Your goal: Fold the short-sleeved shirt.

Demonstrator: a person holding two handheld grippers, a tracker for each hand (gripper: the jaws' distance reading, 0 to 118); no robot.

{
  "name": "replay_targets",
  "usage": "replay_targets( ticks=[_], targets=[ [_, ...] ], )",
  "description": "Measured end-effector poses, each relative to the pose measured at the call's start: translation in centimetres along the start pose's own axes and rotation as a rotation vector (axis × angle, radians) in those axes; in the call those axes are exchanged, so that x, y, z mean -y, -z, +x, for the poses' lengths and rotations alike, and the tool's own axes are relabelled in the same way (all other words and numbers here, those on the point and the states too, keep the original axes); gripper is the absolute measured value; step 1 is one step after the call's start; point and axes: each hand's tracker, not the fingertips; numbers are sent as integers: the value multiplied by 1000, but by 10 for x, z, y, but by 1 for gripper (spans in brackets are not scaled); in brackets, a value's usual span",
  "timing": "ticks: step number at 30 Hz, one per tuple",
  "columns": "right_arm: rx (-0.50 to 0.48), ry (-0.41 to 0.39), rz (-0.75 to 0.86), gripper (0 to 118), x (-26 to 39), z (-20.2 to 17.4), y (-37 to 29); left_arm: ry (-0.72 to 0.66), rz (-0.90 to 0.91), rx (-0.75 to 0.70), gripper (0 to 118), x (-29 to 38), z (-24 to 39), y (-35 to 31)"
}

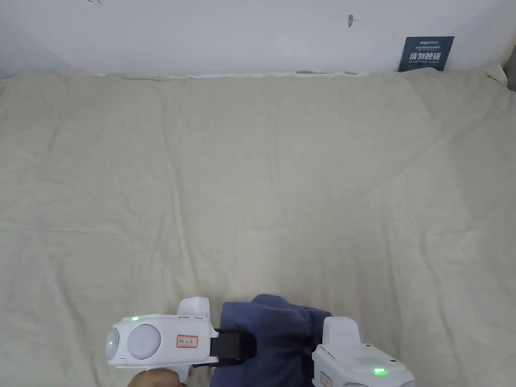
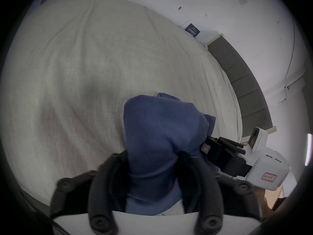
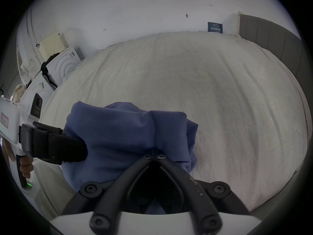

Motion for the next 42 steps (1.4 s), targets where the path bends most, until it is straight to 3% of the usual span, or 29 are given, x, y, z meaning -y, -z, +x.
replay_targets(
  ticks=[3,5,10,17,27,29,33,42],
  targets=[
    [-12,15,5,2,-8,5,-7,-70,31,32,31,0,0,-7],
    [-14,27,88,2,-18,5,-24,-2,59,19,30,-3,3,-17],
    [6,-45,220,2,-53,10,-43,75,105,-81,30,-32,-20,-65],
    [36,-117,317,2,-90,-11,-54,26,180,-354,30,-93,-137,-162],
    [40,-130,325,2,-119,-39,-18,-145,209,-678,32,-136,-276,-240],
    [46,-127,319,2,-122,-38,-12,-155,206,-680,44,-138,-286,-240],
    [58,-117,309,2,-123,-36,-7,-183,205,-689,117,-141,-285,-236],
    [90,-103,410,2,-125,-27,-48,-97,488,-691,113,-143,-196,-260]
  ],
)
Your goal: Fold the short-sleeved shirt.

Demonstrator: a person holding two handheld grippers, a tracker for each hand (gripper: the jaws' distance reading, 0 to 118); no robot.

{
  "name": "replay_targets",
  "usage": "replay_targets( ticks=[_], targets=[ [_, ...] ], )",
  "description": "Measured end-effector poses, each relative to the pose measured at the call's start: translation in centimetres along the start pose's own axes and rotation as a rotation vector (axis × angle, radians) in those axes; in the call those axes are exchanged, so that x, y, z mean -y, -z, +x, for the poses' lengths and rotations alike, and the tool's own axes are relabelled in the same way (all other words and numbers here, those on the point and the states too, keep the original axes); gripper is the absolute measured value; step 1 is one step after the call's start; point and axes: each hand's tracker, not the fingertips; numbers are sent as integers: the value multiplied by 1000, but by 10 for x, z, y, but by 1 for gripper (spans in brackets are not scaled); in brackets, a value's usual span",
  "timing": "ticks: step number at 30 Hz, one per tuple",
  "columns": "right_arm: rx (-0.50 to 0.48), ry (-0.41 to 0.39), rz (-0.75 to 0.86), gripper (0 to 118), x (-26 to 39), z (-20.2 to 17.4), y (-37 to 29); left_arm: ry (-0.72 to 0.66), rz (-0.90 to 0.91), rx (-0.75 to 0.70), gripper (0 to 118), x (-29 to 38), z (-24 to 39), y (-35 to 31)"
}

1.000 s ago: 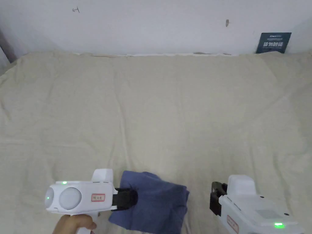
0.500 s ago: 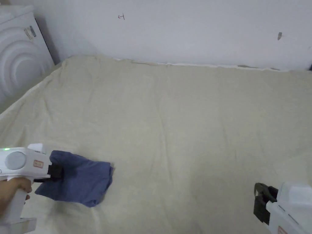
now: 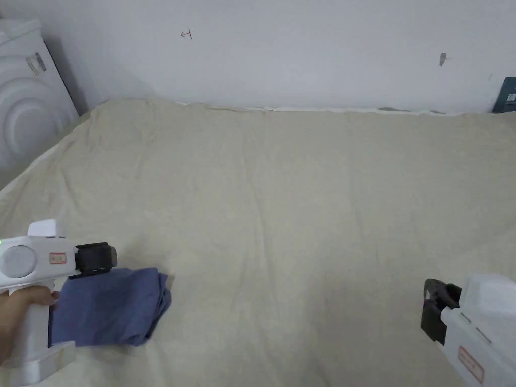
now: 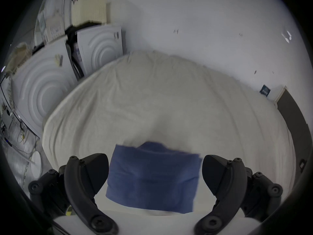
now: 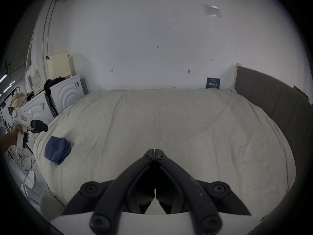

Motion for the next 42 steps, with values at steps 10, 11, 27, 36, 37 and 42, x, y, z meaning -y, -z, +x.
replay_targets(
  ticks=[10,11,27,36,37,42],
  targets=[
    [108,-68,273,2,-49,32,-76,179,577,35,112,4,131,-161],
    [123,-75,303,2,-54,35,-84,179,626,56,112,8,144,-175],
    [244,-80,482,2,-63,70,-149,195,888,202,91,96,279,-211],
    [255,-81,486,2,-57,85,-148,237,825,243,0,105,289,-205],
    [256,-80,486,2,-57,86,-148,242,827,240,0,105,289,-205],
    [253,-79,487,2,-56,87,-149,257,818,241,0,109,297,-204]
  ],
)
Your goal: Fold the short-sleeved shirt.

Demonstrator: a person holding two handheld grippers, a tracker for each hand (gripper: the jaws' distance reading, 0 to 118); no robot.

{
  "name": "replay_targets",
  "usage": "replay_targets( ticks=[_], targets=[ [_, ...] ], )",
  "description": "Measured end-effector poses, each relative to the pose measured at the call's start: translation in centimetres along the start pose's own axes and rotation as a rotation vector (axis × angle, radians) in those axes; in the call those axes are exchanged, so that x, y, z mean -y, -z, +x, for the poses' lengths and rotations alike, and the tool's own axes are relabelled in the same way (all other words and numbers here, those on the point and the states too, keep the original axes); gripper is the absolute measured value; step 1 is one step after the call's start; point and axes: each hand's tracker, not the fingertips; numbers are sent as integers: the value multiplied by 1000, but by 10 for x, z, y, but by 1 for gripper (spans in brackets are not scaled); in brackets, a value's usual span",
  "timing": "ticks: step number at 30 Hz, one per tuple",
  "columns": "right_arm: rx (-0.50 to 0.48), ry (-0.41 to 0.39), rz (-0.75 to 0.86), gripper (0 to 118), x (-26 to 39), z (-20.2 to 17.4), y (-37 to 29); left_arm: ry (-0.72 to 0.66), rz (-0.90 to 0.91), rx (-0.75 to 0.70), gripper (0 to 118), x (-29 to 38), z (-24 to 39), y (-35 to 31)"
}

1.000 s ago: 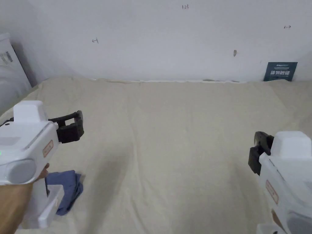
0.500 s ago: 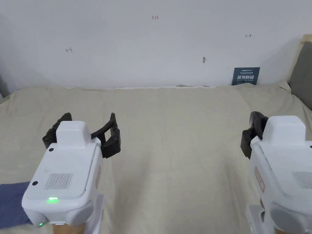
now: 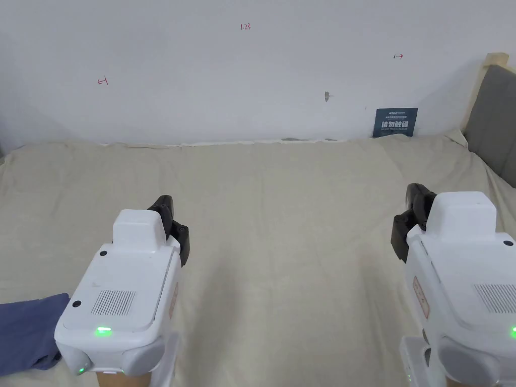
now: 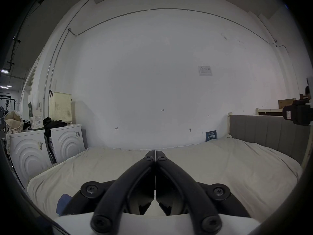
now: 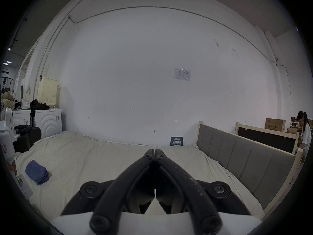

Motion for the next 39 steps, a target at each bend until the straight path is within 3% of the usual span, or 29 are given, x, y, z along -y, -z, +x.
replay_targets(
  ticks=[39],
  targets=[
    [-8,-14,8,2,-3,-6,-6,-20,-3,18,0,5,-2,-2]
  ],
)
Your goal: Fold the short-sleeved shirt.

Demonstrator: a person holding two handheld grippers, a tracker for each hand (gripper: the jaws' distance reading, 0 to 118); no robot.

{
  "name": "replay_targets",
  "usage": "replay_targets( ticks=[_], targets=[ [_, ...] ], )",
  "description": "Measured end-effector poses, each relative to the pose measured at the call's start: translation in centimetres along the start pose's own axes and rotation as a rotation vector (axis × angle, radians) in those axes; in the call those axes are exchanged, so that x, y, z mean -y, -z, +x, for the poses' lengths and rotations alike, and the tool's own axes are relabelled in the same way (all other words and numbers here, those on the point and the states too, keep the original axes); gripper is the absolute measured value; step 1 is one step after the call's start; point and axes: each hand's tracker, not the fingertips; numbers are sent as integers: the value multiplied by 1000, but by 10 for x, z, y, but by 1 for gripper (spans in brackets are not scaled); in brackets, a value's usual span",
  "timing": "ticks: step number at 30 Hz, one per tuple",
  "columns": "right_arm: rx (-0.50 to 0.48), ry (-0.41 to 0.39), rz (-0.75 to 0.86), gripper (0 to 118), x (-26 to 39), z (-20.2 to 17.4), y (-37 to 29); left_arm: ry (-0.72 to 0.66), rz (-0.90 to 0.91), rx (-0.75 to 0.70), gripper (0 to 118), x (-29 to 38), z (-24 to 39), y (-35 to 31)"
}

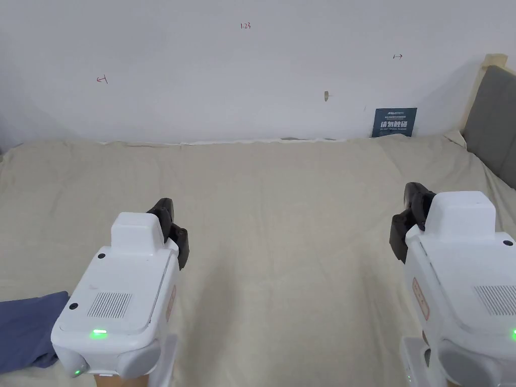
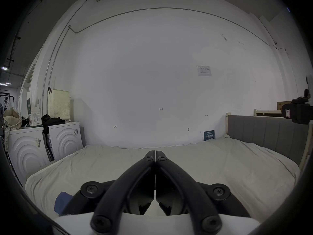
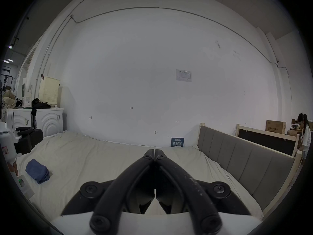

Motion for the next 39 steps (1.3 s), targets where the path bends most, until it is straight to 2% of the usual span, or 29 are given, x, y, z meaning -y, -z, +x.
replay_targets(
  ticks=[22,24,25,26,27,29,30,31,39],
  targets=[
    [9,-8,4,2,-2,0,-1,-8,3,-2,0,-1,-4,-1],
    [11,-9,3,6,-2,0,-1,-10,6,-12,2,-2,-4,0],
    [10,-7,2,15,-2,0,-1,-13,8,-23,8,-1,-5,0],
    [4,0,0,27,-2,0,-1,-20,7,-29,21,-1,-5,0],
    [-2,6,-3,48,-1,1,0,-32,1,-29,46,-2,-7,1],
    [-8,16,-12,82,-1,2,1,-62,-17,-22,87,-1,-11,4],
    [-5,18,-17,105,-1,2,2,-73,-26,-19,114,-1,-12,6],
    [-1,19,-21,117,-2,0,1,-79,-33,-26,118,0,-13,8],
    [-11,27,-20,118,-2,-5,-2,-76,-23,-37,118,2,-15,4]
  ],
)
